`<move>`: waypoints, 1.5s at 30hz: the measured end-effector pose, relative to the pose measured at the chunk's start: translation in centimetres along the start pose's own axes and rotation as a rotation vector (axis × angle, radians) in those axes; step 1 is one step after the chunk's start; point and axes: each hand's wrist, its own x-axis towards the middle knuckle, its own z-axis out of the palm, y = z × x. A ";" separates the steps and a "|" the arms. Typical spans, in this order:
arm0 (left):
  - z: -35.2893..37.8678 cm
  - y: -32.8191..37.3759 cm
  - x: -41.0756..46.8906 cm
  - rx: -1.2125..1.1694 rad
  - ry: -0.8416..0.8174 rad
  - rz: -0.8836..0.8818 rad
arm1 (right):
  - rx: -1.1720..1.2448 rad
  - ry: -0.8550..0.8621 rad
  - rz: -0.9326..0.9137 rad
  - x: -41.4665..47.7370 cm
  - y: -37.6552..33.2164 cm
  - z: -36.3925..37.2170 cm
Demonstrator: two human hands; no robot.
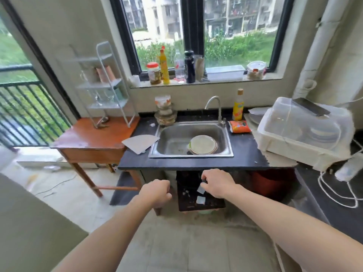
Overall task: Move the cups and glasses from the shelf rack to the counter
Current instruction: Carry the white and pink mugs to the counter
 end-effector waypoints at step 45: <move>-28.4 -58.0 29.5 -0.206 0.372 -0.207 | 0.265 0.319 -0.239 61.0 -46.7 -5.3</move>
